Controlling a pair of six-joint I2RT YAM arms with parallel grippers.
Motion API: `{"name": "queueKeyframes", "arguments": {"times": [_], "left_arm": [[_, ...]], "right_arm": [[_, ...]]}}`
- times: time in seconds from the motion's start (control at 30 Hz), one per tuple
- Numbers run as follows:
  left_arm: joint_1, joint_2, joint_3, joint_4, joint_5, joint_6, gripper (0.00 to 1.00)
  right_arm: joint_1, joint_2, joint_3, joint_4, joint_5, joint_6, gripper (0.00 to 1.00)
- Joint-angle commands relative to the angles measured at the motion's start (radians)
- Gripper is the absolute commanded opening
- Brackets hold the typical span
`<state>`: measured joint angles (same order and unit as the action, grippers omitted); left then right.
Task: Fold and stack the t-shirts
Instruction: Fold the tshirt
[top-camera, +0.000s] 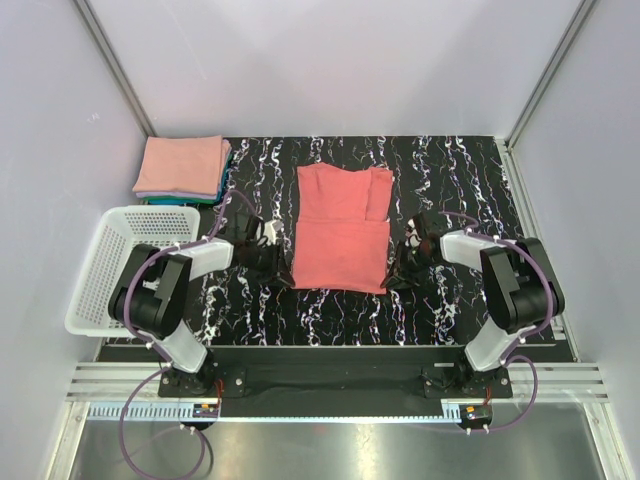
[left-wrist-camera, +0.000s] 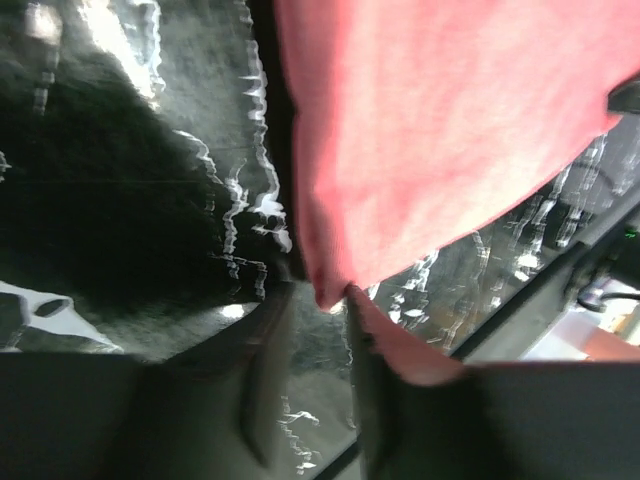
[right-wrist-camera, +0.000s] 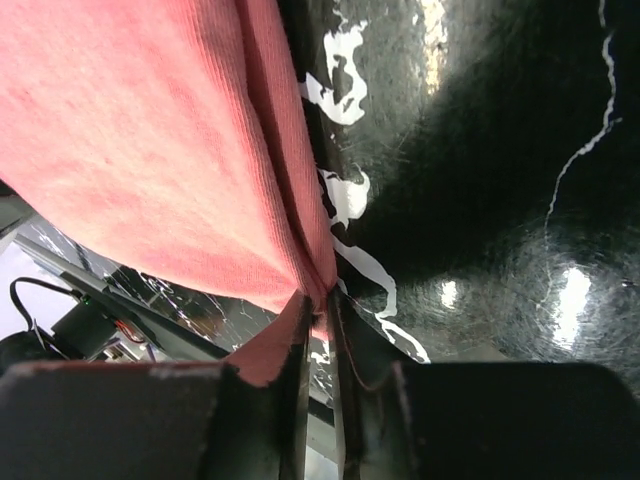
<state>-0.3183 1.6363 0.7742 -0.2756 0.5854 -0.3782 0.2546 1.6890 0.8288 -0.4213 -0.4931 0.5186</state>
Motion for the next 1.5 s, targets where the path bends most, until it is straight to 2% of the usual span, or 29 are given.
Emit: {"name": "queueKeyframes", "arguments": {"times": [0.0,0.07,0.13,0.17,0.2,0.23,0.37,0.43,0.53,1.03,1.13,1.3,1.43,1.47], "left_arm": [[0.010,0.031,-0.027,-0.005,-0.070,0.019,0.28],[0.013,0.036,-0.021,-0.019,-0.093,0.025,0.22],[0.019,0.034,-0.016,-0.045,-0.093,0.035,0.21],[0.022,0.024,-0.012,-0.050,-0.085,0.038,0.23],[0.025,0.013,-0.010,-0.069,-0.085,0.038,0.33],[0.027,0.001,-0.007,-0.083,-0.091,0.042,0.36],[0.030,-0.067,0.000,-0.117,-0.121,0.042,0.50],[0.030,-0.061,0.004,-0.111,-0.108,0.035,0.52],[0.031,-0.021,0.007,-0.096,-0.079,0.024,0.52],[0.030,0.037,-0.029,0.006,0.004,-0.025,0.52],[0.030,0.045,-0.038,0.007,-0.001,-0.021,0.52],[0.030,0.042,-0.059,0.006,-0.019,-0.018,0.49],[0.030,0.043,-0.064,0.007,-0.024,-0.022,0.45],[0.030,0.045,-0.065,0.010,-0.022,-0.022,0.42]], "right_arm": [[0.006,-0.029,-0.046,0.001,0.060,-0.023,0.17],[0.006,-0.037,-0.065,-0.004,0.059,-0.035,0.17],[0.008,-0.037,-0.077,-0.014,0.064,-0.045,0.19],[0.006,-0.037,-0.079,-0.011,0.053,-0.043,0.22],[0.006,-0.040,-0.076,-0.011,0.027,-0.040,0.30],[0.008,-0.043,-0.074,-0.016,0.024,-0.037,0.36],[0.008,-0.068,-0.069,-0.045,0.034,-0.040,0.44],[0.006,-0.080,-0.074,-0.053,0.027,-0.026,0.48],[0.006,-0.095,-0.089,-0.057,0.031,-0.012,0.49],[0.018,-0.077,-0.122,0.006,-0.016,0.017,0.42],[0.018,-0.075,-0.126,0.021,-0.021,0.024,0.38],[0.018,-0.075,-0.119,0.036,-0.030,0.027,0.23],[0.018,-0.084,-0.112,0.029,-0.021,0.021,0.08],[0.018,-0.087,-0.114,0.026,-0.018,0.020,0.01]]}}
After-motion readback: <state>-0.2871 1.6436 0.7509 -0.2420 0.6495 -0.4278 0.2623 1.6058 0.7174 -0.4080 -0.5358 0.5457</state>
